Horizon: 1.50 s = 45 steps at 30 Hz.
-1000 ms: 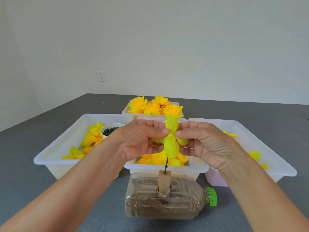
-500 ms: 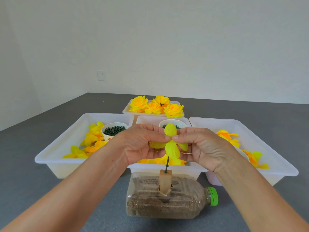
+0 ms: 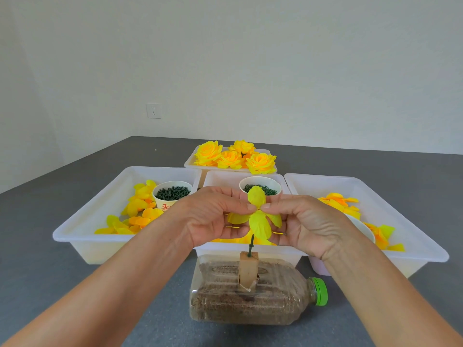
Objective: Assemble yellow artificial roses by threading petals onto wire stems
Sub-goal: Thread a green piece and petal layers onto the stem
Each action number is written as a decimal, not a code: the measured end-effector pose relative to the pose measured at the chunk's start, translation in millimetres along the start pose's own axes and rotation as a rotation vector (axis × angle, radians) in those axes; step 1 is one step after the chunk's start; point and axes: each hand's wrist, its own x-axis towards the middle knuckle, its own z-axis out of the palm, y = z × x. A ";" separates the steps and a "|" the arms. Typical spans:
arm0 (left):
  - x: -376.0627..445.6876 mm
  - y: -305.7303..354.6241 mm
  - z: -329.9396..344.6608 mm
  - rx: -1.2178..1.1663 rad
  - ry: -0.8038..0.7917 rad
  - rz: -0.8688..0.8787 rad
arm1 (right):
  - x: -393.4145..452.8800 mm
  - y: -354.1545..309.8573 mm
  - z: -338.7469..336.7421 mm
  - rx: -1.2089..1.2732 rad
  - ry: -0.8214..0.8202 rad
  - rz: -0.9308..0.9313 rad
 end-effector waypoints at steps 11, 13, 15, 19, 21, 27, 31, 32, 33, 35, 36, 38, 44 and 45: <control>1.1 -6.3 1.1 0.022 0.002 -0.004 | 4.1 5.6 -0.6 -0.015 0.032 0.032; 1.4 -8.9 0.4 0.038 0.006 -0.013 | 4.4 9.2 -0.9 -0.019 0.043 0.038; 1.5 -11.0 -0.5 0.060 0.014 -0.017 | 4.6 12.0 -0.4 -0.026 0.057 0.036; 0.2 -14.6 -3.0 0.120 0.029 -0.017 | 5.0 16.1 0.5 -0.051 0.080 0.027; -0.4 -16.7 -3.8 0.160 0.040 -0.015 | 5.2 18.6 0.0 -0.076 0.091 0.023; -0.5 -26.7 -5.5 0.274 0.086 -0.009 | 5.1 28.5 0.9 -0.105 0.121 0.036; 0.2 -28.8 -6.9 0.267 0.081 -0.021 | 5.8 32.0 -0.2 -0.091 0.113 0.049; 0.5 -28.7 -7.3 0.263 0.077 -0.023 | 6.3 32.4 -0.7 -0.089 0.113 0.051; 0.5 -28.5 -7.5 0.258 0.070 -0.027 | 6.9 32.6 -1.3 -0.090 0.113 0.052; 0.7 -28.3 -7.6 0.241 0.051 -0.039 | 8.0 33.3 -2.3 -0.095 0.111 0.057; 0.9 -28.3 -7.5 0.232 0.042 -0.049 | 8.5 33.6 -2.7 -0.095 0.110 0.062; 1.2 -28.7 -6.9 0.215 0.028 -0.073 | 9.2 34.2 -3.0 -0.095 0.104 0.075; -0.3 -30.0 -7.4 0.177 0.001 -0.099 | 9.7 34.8 -2.2 -0.080 0.086 0.106; -0.4 -29.8 -7.6 0.180 0.000 -0.095 | 9.9 34.9 -2.0 -0.080 0.085 0.101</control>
